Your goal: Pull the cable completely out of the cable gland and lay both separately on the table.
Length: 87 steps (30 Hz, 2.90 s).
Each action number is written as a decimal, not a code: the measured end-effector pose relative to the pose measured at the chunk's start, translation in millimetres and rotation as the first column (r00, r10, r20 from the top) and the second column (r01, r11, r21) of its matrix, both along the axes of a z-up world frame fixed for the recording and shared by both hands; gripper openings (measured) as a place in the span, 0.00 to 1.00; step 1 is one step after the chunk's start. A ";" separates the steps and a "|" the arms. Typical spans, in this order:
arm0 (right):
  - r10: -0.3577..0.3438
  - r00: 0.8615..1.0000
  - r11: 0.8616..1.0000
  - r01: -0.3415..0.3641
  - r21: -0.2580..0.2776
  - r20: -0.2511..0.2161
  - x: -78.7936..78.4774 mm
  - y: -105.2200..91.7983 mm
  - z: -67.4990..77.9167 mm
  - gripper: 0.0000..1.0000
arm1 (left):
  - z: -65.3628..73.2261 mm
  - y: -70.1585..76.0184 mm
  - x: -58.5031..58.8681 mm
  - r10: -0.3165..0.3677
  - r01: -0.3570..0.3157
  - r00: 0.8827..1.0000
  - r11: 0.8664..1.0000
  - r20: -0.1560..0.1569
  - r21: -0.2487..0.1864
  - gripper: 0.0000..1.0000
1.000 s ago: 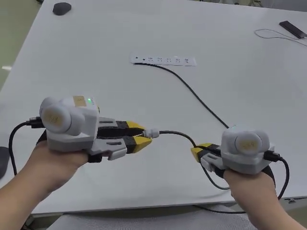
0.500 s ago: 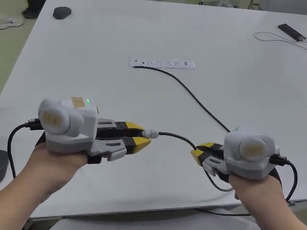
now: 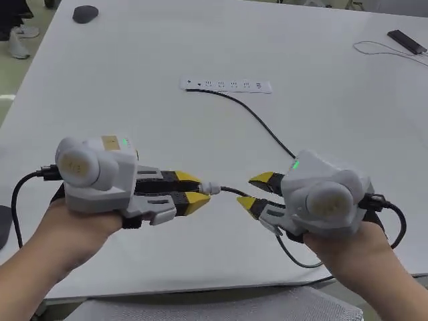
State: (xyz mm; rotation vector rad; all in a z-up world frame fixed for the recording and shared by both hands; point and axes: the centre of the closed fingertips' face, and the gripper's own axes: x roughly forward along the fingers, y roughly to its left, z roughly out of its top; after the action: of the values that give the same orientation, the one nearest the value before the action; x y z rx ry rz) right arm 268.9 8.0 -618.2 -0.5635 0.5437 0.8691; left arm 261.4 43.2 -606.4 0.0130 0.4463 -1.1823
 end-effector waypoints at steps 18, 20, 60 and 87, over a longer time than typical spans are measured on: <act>0.061 0.998 0.997 -0.061 -0.038 0.021 -2.6 17.7 -4.3 0.01 | -1.7 -2.8 -2.0 -0.009 0.009 1.000 1.000 -0.001 0.011 0.15; 0.048 0.999 0.999 -0.048 -0.027 0.016 -2.2 17.5 -4.4 0.01 | -1.8 -3.4 -2.2 -0.012 0.012 1.000 1.000 0.001 0.013 0.15; -0.342 0.915 0.911 0.378 0.165 -0.212 18.2 -47.1 -45.2 0.00 | 0.3 1.6 7.0 -0.009 0.009 1.000 1.000 0.015 0.007 0.15; -0.429 0.826 0.818 0.527 0.230 -0.366 19.2 -64.8 -72.0 0.01 | -0.2 9.2 13.7 -0.001 0.001 1.000 1.000 0.011 -0.001 0.15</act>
State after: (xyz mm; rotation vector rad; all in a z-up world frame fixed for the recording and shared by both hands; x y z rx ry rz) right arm 288.1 -56.9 -690.2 0.0254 0.7626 0.5319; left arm 275.1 52.4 -606.6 0.0191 0.4362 -1.1832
